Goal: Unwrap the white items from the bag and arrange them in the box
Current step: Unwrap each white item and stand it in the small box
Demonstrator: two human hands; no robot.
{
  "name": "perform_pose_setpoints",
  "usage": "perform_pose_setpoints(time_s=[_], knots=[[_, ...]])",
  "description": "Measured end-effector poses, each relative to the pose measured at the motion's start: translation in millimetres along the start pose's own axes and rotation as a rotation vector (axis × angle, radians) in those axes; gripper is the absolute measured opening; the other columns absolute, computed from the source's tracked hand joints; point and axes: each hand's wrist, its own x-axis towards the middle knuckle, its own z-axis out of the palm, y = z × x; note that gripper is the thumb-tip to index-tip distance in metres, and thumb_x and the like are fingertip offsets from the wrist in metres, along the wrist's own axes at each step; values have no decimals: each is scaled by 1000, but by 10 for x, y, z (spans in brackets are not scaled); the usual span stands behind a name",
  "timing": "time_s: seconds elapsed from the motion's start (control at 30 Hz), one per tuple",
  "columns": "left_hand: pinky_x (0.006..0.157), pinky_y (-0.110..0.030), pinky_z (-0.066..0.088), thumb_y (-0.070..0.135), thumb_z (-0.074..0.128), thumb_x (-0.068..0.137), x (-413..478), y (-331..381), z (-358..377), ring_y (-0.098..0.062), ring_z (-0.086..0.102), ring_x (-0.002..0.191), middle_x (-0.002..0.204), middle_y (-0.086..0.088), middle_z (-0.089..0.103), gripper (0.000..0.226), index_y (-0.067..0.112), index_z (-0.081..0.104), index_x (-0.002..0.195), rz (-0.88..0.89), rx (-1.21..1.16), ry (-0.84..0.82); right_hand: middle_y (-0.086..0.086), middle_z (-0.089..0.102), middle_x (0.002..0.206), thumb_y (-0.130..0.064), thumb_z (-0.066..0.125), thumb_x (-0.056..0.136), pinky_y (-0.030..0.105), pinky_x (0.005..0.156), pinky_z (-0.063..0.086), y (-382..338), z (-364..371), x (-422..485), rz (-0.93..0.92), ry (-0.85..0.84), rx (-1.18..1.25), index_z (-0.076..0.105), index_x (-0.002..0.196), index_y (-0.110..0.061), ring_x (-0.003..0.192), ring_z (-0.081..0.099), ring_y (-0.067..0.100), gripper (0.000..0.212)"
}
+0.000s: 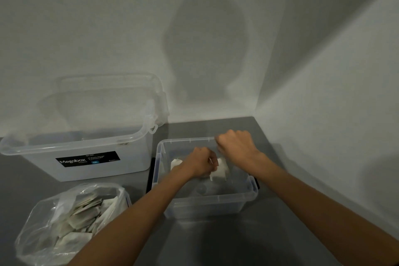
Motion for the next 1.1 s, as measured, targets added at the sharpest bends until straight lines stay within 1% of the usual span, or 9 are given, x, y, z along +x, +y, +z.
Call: perform_pose_setpoints(time_s=[0.07,0.1,0.27,0.37,0.53,0.7,0.87,0.97,1.1], knots=[[56,-4,45,7,65,86,39,42,22,-8,62,65,94,-11,72,8,7,69,93,13,-24,-16,6,67,87,-17,45,95,27,51,27,94,-41,-62,82,91,75,62,94,-14,78,64,27,17],[55,-3,44,6,65,86,60,69,35,-7,61,62,94,-12,72,8,6,68,94,17,-36,-20,5,67,87,-19,44,95,28,53,29,138,-53,-94,113,117,108,62,95,-14,78,64,27,18],[82,-29,54,4,63,87,172,177,180,-19,65,84,98,-12,69,10,4,68,96,24,28,29,2,67,97,-23,45,96,28,60,37,271,-11,-244,173,169,211,64,101,-18,84,64,24,21],[83,-37,56,1,64,83,226,193,274,-22,65,84,95,-8,68,12,10,67,90,48,152,62,2,66,103,-23,44,96,30,65,43,304,23,-307,200,150,239,64,104,-18,88,64,25,22],[78,-39,55,8,63,85,225,227,305,-28,65,86,99,-11,66,8,10,60,92,95,393,88,1,65,107,-24,43,96,28,65,36,324,8,-375,221,129,251,63,109,-20,93,63,25,24],[84,-37,52,15,58,91,239,258,289,-30,63,98,110,-14,61,16,9,56,105,117,529,65,1,65,106,-24,44,96,28,65,36,331,-18,-410,230,126,266,63,109,-20,91,63,24,24],[83,-38,52,18,49,95,139,328,163,-30,63,97,111,-14,62,20,6,58,108,150,487,106,2,65,107,-24,45,96,28,66,38,333,-62,-433,230,131,299,64,111,-20,91,63,24,24],[80,-39,54,20,50,93,5,336,-33,-26,64,91,105,-9,66,18,12,61,105,195,439,151,2,64,107,-23,45,96,27,65,37,320,-120,-448,231,140,292,64,111,-19,91,63,25,25],[81,-35,54,22,57,90,-301,368,-467,-16,65,90,102,0,69,19,18,66,106,237,282,111,2,64,105,-22,46,94,29,65,38,222,-259,-420,234,153,299,64,109,-20,91,62,26,24]])
